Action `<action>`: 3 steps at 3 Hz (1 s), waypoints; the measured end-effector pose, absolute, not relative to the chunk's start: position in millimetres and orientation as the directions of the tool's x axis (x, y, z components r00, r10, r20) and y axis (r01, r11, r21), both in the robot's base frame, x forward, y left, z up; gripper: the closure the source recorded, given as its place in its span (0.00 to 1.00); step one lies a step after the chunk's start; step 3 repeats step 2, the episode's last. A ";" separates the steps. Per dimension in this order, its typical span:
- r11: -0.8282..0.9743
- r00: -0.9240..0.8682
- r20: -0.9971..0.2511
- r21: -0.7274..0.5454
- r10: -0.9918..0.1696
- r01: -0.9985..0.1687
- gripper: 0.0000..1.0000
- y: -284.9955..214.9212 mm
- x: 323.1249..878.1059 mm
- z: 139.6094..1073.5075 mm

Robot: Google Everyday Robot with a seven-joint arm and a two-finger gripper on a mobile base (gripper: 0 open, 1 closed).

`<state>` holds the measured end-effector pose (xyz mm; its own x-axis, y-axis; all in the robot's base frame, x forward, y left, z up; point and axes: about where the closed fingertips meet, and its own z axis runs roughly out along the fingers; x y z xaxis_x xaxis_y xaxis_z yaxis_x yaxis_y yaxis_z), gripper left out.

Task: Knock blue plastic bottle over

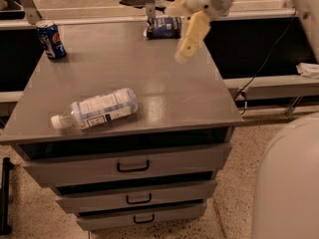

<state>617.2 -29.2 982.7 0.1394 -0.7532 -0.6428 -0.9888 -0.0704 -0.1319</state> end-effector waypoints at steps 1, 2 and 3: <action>-0.021 0.134 -0.699 -0.167 -0.703 -0.986 0.00 -61.3 620.8 1006.7; -0.015 0.134 -0.702 -0.173 -0.699 -0.985 0.00 -57.0 625.8 1005.2; -0.015 0.134 -0.702 -0.173 -0.699 -0.985 0.00 -57.0 625.8 1005.2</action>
Offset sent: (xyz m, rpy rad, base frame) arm 0.0028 -0.0327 0.0177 0.0721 -0.0177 -0.0337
